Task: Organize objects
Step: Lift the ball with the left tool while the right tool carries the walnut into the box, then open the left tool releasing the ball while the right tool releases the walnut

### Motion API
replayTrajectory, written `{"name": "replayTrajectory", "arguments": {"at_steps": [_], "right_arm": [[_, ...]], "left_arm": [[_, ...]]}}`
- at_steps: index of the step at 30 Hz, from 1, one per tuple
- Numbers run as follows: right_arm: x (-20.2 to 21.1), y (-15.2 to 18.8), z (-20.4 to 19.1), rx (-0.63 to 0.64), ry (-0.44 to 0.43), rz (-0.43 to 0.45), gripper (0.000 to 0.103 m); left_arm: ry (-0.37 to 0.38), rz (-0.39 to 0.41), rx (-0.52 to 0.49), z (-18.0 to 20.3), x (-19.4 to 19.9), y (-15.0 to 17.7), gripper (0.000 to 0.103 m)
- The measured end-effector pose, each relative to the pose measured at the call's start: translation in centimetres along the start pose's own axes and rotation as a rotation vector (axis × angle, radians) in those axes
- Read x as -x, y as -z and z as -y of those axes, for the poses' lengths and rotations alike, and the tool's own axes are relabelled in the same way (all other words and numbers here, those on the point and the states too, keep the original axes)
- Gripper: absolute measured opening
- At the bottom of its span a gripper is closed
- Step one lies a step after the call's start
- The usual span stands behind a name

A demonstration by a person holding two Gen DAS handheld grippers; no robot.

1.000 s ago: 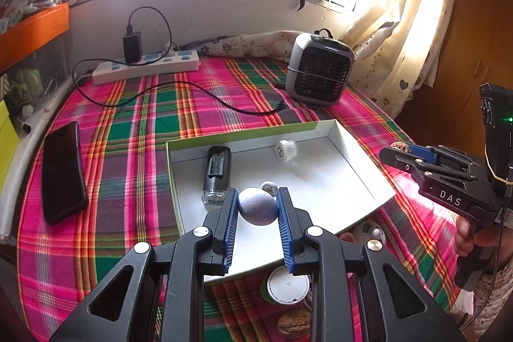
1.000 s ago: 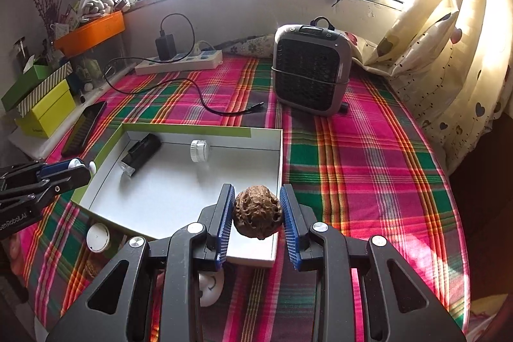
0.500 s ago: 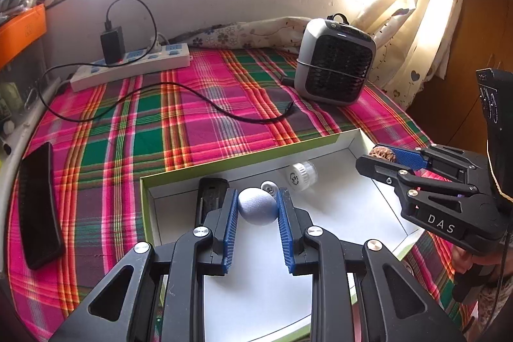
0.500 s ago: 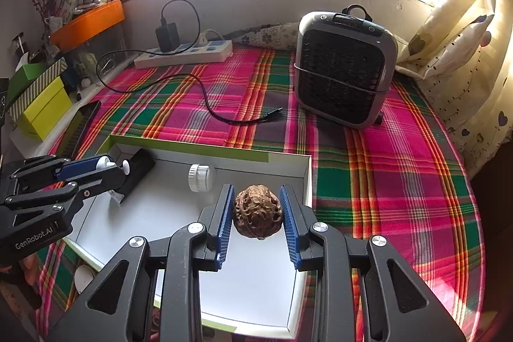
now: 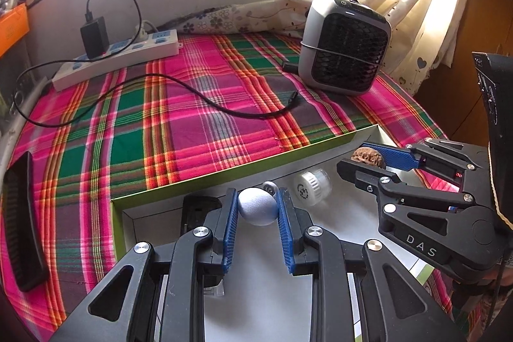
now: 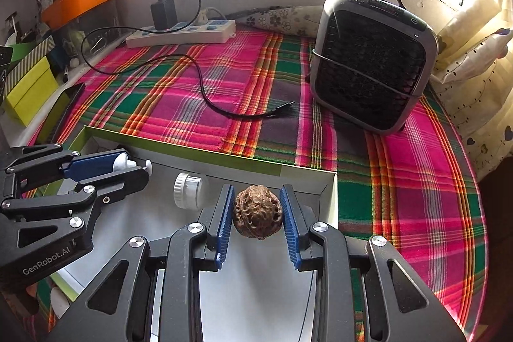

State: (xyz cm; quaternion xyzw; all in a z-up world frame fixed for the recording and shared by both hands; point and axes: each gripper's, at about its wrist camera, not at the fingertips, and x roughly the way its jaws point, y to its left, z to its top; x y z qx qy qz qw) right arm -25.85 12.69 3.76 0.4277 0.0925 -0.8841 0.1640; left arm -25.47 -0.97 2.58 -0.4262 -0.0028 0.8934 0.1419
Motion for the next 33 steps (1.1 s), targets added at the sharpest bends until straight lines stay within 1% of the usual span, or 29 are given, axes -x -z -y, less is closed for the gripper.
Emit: {"name": "replayTrajectory", "arguments": {"at_steps": [4,10,18,25,27,28,30,33], "right_arm": [[-0.5,0.0,0.0,0.0,0.005,-0.01,0.03],[-0.8,0.0,-0.2,0.015,0.024,-0.019,0.031],[-1.3,-0.2,-0.4,0.022,0.037,-0.05,0.031],[-1.5,-0.3,-0.3,0.01,0.044,-0.054,0.031],[-1.4,-0.4,-0.2,0.004,0.046,-0.05,0.031],[-1.4,-0.4,-0.2,0.0,0.044,-0.049,0.032],[-1.3,-0.5,0.0,-0.009,0.036,-0.042,0.043],[-1.1,-0.5,-0.1,-0.01,0.041,-0.031,0.05]], "left_arm": [[-0.014,-0.011,-0.012,0.2,-0.5,0.0,0.022],[-0.016,-0.043,0.009,-0.1,-1.1,0.0,0.022],[-0.022,-0.083,0.006,0.0,-1.7,-0.1,0.022],[-0.017,-0.09,0.021,-0.2,-1.7,-0.1,0.023],[-0.013,-0.091,0.017,-0.2,-1.8,-0.2,0.026],[-0.012,-0.091,0.018,-0.2,-1.8,-0.2,0.027],[-0.013,-0.091,0.02,-0.2,-1.8,-0.2,0.033],[-0.012,-0.086,0.034,-0.3,-1.7,-0.2,0.038]]}}
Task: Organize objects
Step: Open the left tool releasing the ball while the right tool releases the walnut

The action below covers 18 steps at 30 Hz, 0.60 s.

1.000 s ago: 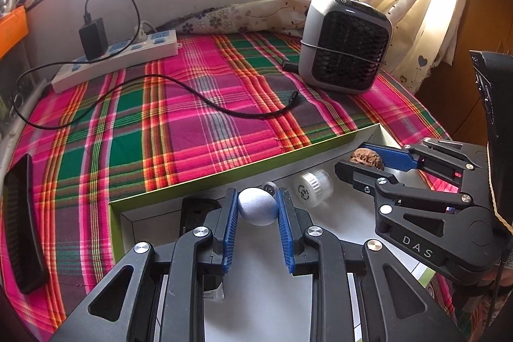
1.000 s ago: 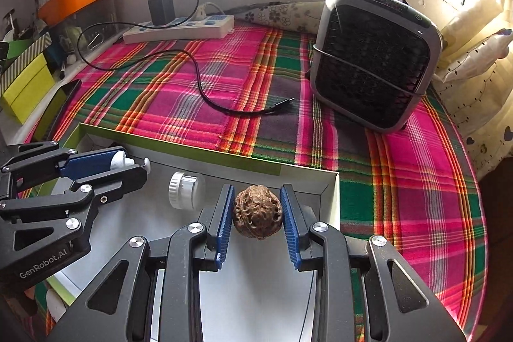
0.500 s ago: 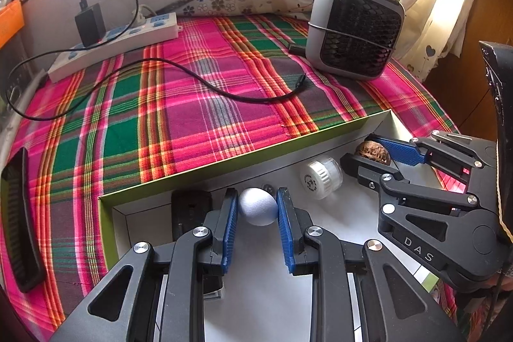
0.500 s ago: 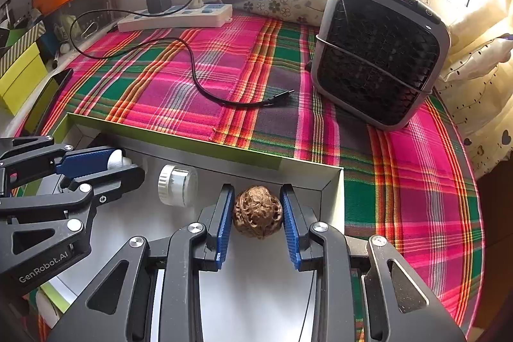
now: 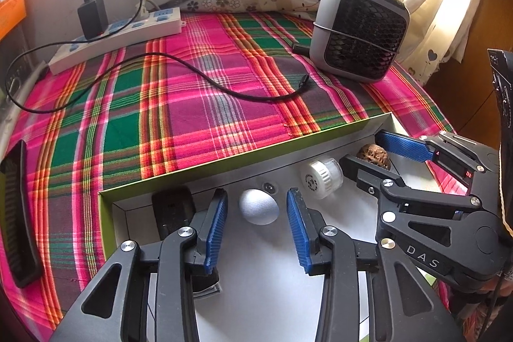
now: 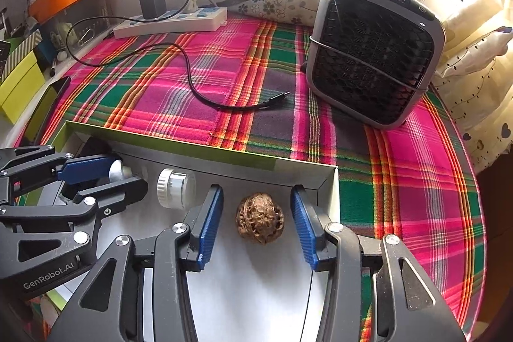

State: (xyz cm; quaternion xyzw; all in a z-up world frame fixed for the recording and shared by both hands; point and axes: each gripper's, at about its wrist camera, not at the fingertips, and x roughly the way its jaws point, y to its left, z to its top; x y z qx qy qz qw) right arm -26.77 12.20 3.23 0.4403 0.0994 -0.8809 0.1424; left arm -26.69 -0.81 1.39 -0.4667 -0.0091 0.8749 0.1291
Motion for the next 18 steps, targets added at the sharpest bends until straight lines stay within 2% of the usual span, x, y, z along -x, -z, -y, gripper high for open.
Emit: {"name": "replayTrajectory", "arguments": {"at_steps": [3,7,10,18], "right_arm": [[0.1,0.1,0.1,-0.01,0.001,0.002,0.051],[0.6,0.1,0.0,-0.012,0.001,0.013,0.051],[1.3,0.2,0.0,-0.021,0.002,0.027,0.055],[3.8,0.8,0.1,-0.038,0.004,0.073,0.055]], "left_arm": [[-0.003,0.008,0.007,-0.1,0.3,0.1,0.042],[0.001,0.02,0.012,-0.1,1.0,0.2,0.043],[0.002,0.036,0.007,0.0,1.8,0.3,0.043],[0.005,0.088,0.026,-0.2,4.7,1.1,0.043]]}}
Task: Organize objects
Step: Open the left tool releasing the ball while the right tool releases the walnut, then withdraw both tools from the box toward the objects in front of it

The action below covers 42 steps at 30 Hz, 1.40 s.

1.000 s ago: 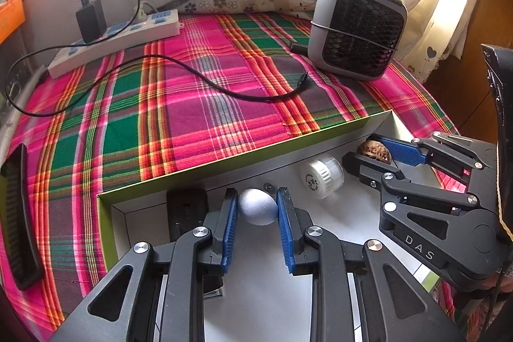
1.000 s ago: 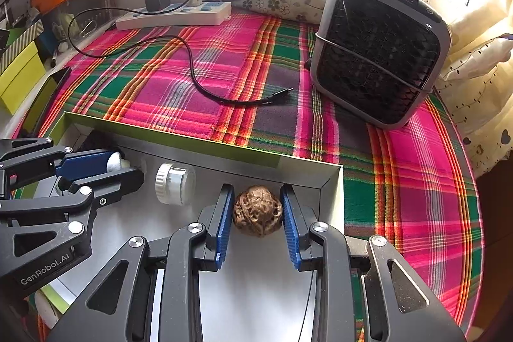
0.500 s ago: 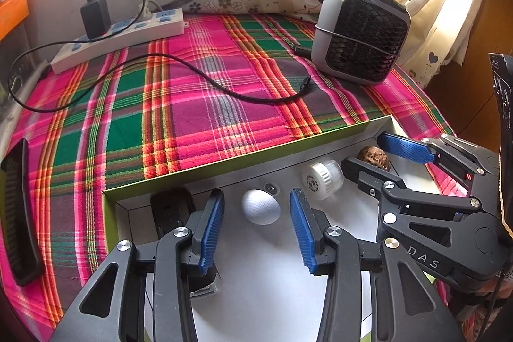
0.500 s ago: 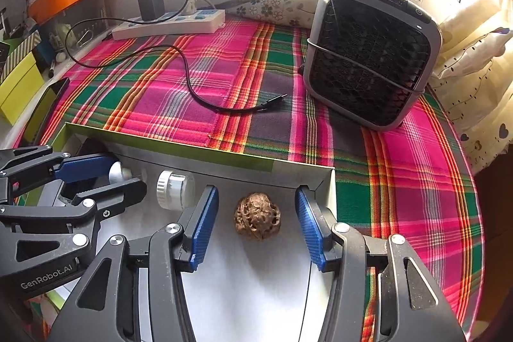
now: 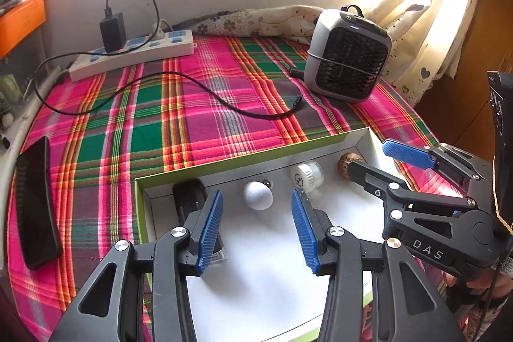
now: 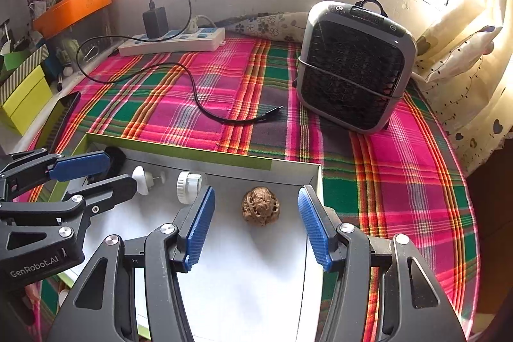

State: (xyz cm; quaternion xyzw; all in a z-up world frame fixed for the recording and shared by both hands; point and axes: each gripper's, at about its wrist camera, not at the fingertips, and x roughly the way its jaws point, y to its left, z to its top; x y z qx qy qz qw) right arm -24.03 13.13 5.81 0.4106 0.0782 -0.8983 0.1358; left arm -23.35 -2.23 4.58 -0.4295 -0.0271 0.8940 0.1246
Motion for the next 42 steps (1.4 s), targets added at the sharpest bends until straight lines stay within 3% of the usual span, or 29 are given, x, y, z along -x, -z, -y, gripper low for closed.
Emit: {"name": "replayTrajectory", "arguments": {"at_steps": [20,42], "right_arm": [[5.7,3.1,-0.4,-0.032,0.004,0.074,0.055],[8.4,7.3,-1.0,-0.031,-0.01,0.107,0.055]], "left_arm": [[-0.001,0.084,0.007,0.9,5.7,3.2,0.043],[0.021,0.125,0.03,0.8,9.1,8.7,0.043]]}}
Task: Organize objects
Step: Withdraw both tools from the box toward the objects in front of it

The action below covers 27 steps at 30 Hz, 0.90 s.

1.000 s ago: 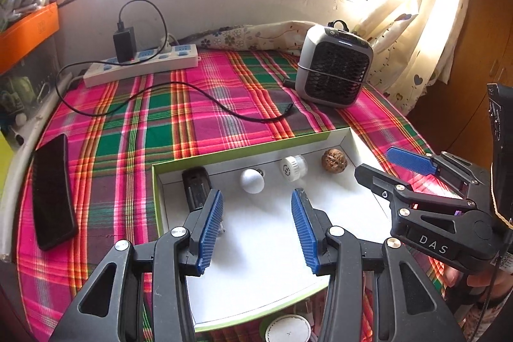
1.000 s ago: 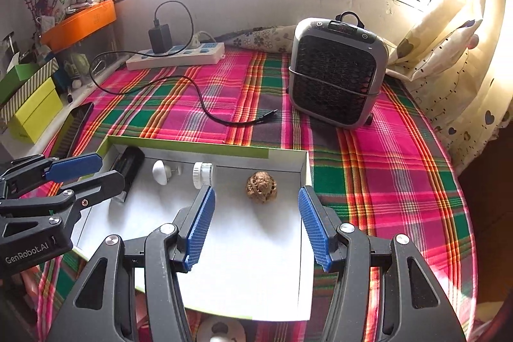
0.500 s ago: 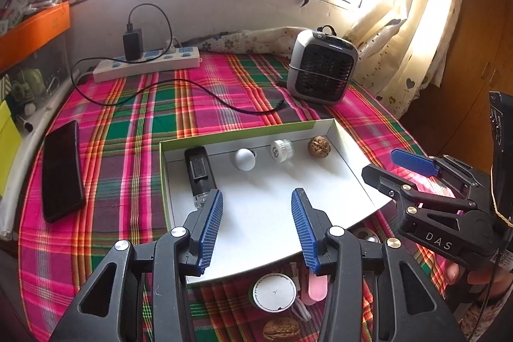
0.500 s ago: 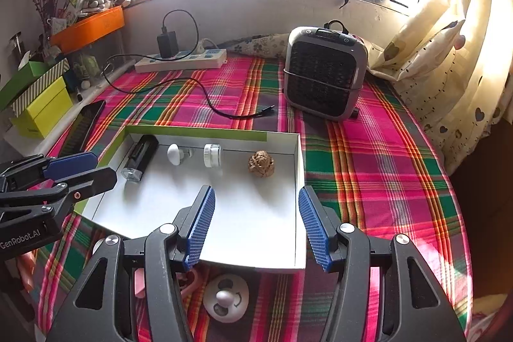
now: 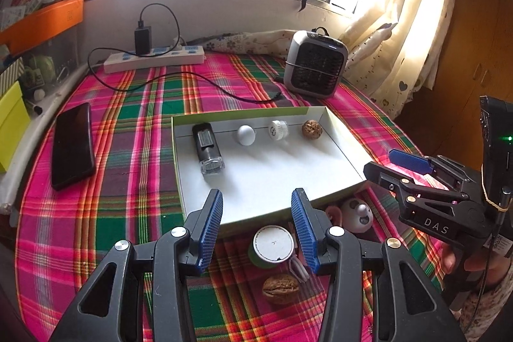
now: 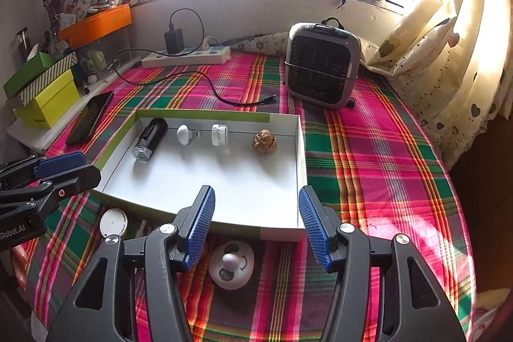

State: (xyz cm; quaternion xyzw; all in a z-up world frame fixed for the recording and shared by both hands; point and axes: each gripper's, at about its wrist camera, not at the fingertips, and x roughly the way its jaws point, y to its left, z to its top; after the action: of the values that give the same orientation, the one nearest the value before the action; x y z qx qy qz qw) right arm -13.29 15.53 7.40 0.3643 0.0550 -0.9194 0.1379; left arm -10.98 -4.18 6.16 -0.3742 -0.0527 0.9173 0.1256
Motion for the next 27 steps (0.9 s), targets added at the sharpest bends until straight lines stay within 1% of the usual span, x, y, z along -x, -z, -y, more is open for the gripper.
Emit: {"name": "replayTrajectory", "arguments": {"at_steps": [6,11,12,14,22,27], "right_arm": [[0.6,1.6,0.5,-0.03,-0.028,0.013,0.055],[0.7,2.7,0.5,-0.031,-0.025,0.013,0.057],[0.7,3.0,0.6,-0.038,-0.03,0.01,0.06],[0.6,3.4,0.7,-0.047,-0.046,0.002,0.063],[-0.4,4.5,0.7,-0.05,-0.046,-0.037,0.063],[-1.5,4.9,0.6,-0.05,-0.045,-0.07,0.063]], "left_arm": [[0.027,-0.006,-0.006,-0.4,0.9,2.0,0.043],[0.071,-0.03,0.015,-0.9,1.1,3.4,0.043],[0.075,-0.035,0.019,-1.0,1.0,3.7,0.043],[0.086,-0.057,0.031,-1.2,0.8,4.2,0.043],[0.127,-0.097,0.029,-0.7,0.1,5.8,0.045],[0.141,-0.125,0.024,0.0,-0.8,6.3,0.048]]}}
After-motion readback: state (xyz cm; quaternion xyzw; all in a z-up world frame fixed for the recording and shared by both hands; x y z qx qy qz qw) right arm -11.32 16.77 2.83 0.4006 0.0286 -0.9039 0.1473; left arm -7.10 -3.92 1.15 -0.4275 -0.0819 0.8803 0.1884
